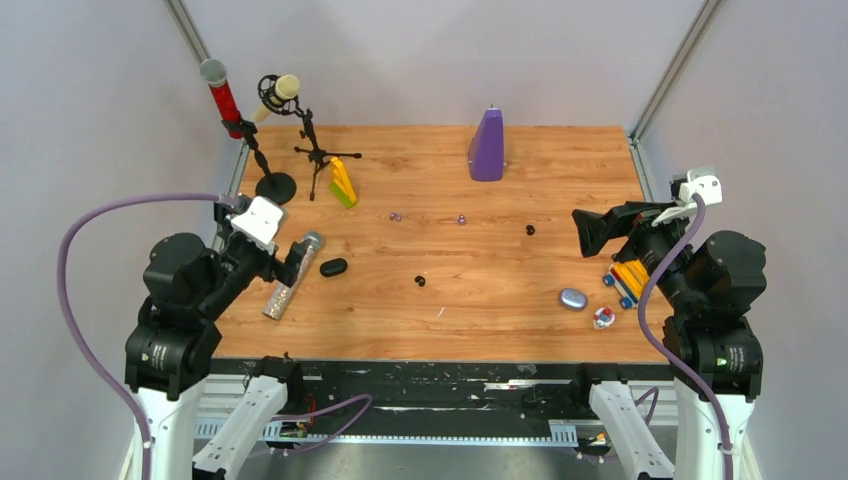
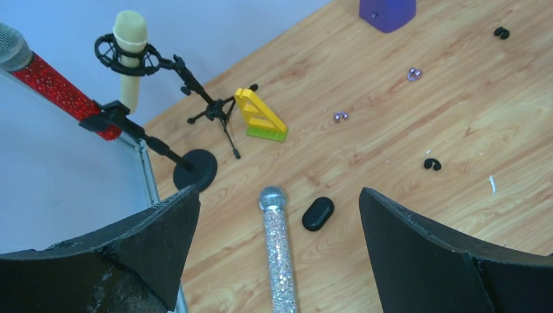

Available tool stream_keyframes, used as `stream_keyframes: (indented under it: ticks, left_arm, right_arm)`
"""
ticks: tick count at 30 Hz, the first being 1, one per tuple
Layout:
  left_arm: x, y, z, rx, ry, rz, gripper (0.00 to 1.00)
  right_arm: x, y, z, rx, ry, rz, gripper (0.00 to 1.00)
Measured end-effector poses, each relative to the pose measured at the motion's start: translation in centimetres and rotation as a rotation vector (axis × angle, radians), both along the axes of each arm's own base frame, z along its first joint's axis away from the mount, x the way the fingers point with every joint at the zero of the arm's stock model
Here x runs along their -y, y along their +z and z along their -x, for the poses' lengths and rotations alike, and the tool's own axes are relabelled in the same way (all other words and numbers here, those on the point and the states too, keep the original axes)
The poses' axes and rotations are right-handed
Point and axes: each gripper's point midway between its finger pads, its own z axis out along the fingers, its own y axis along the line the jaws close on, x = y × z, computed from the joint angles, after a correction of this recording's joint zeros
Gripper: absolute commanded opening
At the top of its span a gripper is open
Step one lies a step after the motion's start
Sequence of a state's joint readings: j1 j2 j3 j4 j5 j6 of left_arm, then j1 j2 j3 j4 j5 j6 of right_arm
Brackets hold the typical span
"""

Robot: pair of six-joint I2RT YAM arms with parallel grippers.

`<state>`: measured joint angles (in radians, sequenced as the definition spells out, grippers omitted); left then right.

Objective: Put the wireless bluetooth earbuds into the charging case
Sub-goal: Pick up the charging case at the center of the board.

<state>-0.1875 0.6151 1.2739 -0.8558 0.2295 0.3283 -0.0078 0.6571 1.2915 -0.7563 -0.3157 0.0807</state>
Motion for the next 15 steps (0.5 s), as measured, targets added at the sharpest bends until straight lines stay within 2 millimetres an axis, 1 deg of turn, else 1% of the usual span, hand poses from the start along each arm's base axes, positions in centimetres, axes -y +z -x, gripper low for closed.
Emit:
stream_keyframes:
  ticks: [3,6,9,12,15]
  left_arm:
    - [0.0,-0.6,-0.8,-0.029,0.006,-0.006,1.0]
    - [0.0,-0.6,-1.1,-0.033,0.012,-0.006,1.0]
    - [-0.2,-0.6,-1.4,-0.031,0.024,-0.006,1.0]
    - [-0.2,-0.6,-2.1,-0.036,0.036,-0.006,1.0]
    - [-0.4,-1.0,-2.8,-0.042,0.051,-0.009,1.0]
  right_arm:
    - [0.0,0.1,0.0,0.005,0.0,0.0,1.0]
    - [0.0,0.4,-0.2,0.022,0.002,0.007,1.0]
    - [-0.4,0.2,-0.5,0.038,0.028,0.031,1.0]
    - [-0.8,-0.5,-1.3,0.037,0.057,0.063,1.0]
    - [-1.2,-2.2,-2.4,0.017,0.087,0.084,1.0]
